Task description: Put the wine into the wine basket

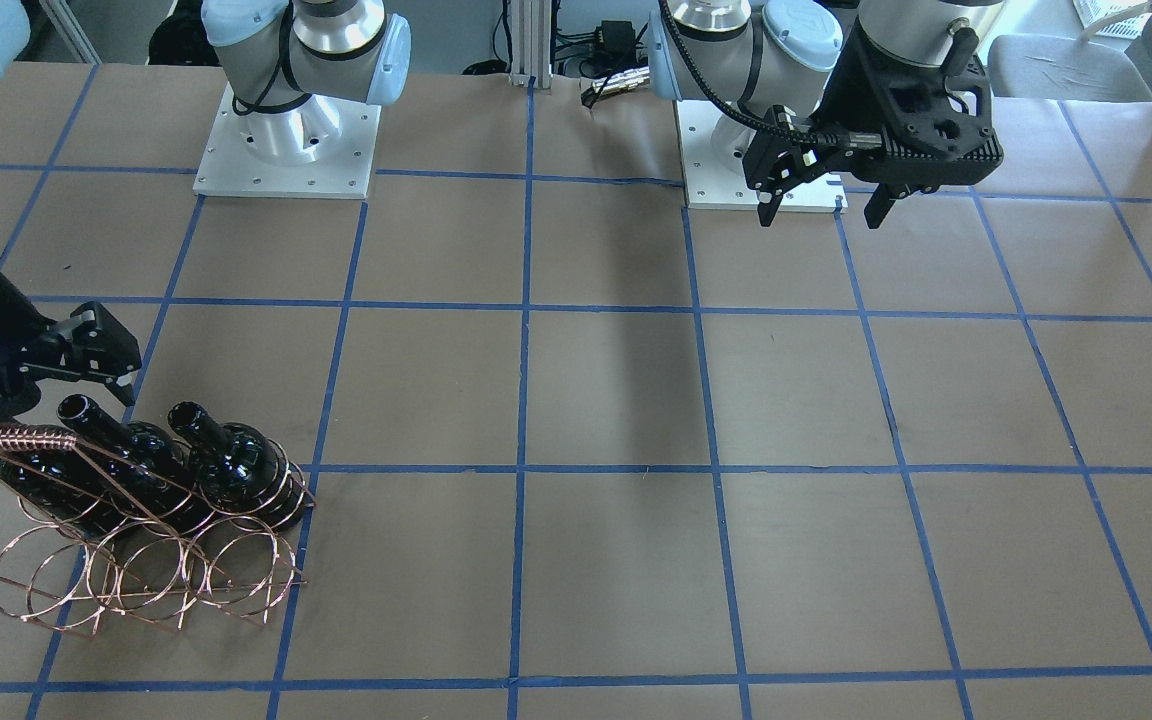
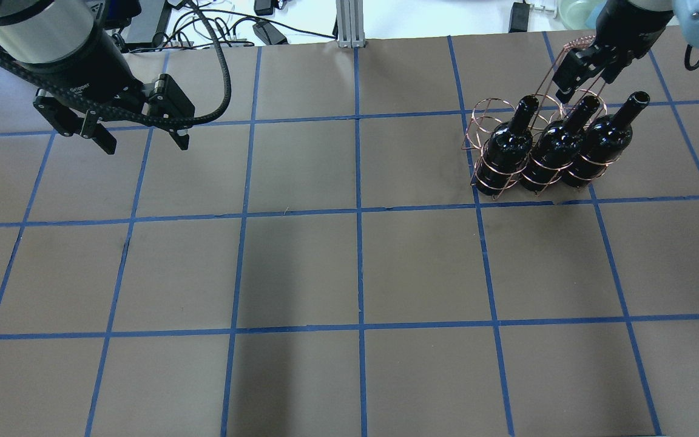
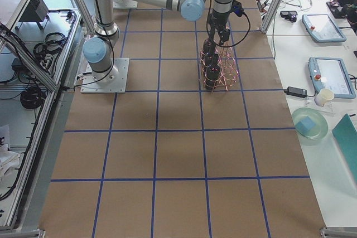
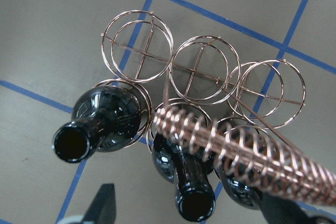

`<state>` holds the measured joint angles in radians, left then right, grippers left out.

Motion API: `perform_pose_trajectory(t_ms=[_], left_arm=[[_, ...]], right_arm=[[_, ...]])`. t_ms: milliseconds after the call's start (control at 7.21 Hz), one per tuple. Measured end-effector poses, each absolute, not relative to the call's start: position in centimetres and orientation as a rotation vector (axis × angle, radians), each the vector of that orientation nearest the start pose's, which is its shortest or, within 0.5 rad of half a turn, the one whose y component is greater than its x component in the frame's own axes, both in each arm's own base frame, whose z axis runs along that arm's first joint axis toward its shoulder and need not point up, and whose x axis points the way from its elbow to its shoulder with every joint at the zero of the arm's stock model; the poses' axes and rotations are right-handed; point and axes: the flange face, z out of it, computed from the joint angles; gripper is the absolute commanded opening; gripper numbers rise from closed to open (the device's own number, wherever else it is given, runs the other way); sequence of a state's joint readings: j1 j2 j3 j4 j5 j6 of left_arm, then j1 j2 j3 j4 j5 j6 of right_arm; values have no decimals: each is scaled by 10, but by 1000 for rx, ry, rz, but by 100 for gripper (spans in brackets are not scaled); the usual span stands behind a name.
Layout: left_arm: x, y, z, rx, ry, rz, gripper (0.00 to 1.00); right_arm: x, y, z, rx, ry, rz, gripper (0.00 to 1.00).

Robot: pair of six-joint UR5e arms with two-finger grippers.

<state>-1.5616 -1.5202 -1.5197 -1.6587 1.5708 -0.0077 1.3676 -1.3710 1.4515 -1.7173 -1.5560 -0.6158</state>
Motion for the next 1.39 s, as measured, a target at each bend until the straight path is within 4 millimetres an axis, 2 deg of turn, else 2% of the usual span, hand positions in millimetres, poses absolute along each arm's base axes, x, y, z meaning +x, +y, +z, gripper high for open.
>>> perform_pose_trajectory(t_ms=[277,555,694,971,1110,1387], left_arm=[[-129,-471,529,-26,3141,-29,100],[-129,-472,530,-26,3140,-33,100],[-128,-472,530,-26,3135,-34,100],[-125,-471,531,-25,3106,-37,100],[-124,-471,531,-25,3100,-37,100],[-124,-471,531,-25,3097,-38,100]], right_arm=[[24,-557,505,-579,3103,-135,100],[45,-511,546,-415,3124,-128,100],[63,-493,555,-323,3130,-105,100],[109,-477,556,-149,3158,-70,100],[122,-475,554,-122,3163,-67,100],[129,-476,552,-108,3163,-74,100]])
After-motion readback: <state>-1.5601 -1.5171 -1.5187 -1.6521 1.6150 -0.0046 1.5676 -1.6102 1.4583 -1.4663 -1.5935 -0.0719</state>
